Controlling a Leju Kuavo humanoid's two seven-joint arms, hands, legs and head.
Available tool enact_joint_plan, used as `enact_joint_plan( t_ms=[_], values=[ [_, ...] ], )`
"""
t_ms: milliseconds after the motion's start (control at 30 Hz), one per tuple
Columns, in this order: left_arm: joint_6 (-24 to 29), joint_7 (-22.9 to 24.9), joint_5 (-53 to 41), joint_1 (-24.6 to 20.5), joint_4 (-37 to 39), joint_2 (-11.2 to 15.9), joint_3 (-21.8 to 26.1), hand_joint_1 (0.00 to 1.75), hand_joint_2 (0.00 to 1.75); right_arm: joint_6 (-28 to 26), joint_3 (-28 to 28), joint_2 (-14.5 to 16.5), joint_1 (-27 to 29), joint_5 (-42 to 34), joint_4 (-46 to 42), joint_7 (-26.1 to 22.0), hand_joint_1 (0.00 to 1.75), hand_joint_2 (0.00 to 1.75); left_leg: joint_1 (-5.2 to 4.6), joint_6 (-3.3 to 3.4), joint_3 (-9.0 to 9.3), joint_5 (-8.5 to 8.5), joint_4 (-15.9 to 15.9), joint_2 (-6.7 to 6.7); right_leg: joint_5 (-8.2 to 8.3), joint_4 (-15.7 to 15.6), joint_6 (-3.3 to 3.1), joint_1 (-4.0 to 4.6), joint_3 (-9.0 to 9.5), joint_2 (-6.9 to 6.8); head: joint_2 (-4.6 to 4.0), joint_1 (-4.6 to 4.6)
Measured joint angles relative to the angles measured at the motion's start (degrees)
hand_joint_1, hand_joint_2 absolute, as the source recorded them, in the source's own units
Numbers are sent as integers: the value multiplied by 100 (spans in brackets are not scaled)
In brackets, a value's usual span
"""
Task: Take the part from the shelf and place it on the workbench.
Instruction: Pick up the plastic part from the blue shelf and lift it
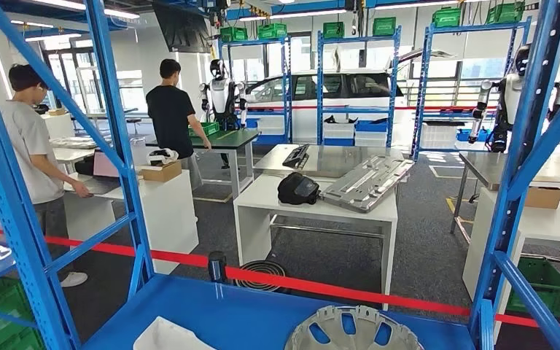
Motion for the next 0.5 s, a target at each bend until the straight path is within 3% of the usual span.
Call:
enact_joint_plan(
  t_ms=[100,133,167,233,300,367,433,500],
  values=[
    [49,65,168,31,-18,-1,-86,0,0,-8,16,35,-4,70,-4,64,0,0,28,-60,-705,-373,1093,3,-79,1,-54,28,64,27,-1,-13],
    [61,82,207,47,-18,-1,-114,0,0,-19,25,38,-4,107,-4,72,0,0,33,-57,-858,-375,1234,2,-109,1,-57,41,96,42,-2,-16],
    [71,92,238,65,-20,-1,-138,0,0,-27,33,41,-5,134,-4,77,0,0,34,-44,-899,-254,1156,2,-141,0,-59,53,139,58,-1,-18],
    [78,99,269,98,-32,0,-175,0,0,-38,40,52,-16,167,-4,90,0,0,9,35,-686,278,442,-2,-216,-6,-57,78,247,78,-2,-18],
    [81,99,282,118,-56,4,-204,0,0,-65,48,65,-25,210,-6,146,0,0,-43,144,-437,551,-201,-8,-284,-17,-31,102,319,90,-4,-13],
    [85,99,314,150,-96,8,-249,0,0,-107,68,68,-9,279,-29,252,0,0,-80,215,-346,510,-357,-11,-327,-35,18,111,331,100,-6,-14],
    [92,105,356,204,-138,1,-303,0,0,-142,99,58,19,349,-91,337,0,0,-71,243,-254,557,-447,-4,-370,-42,70,122,358,90,-4,-17],
    [104,111,384,231,-156,-7,-354,0,0,-163,131,38,31,387,-150,370,0,0,-41,270,-126,577,-571,5,-496,252,89,131,229,49,-3,-12]
  ],
)
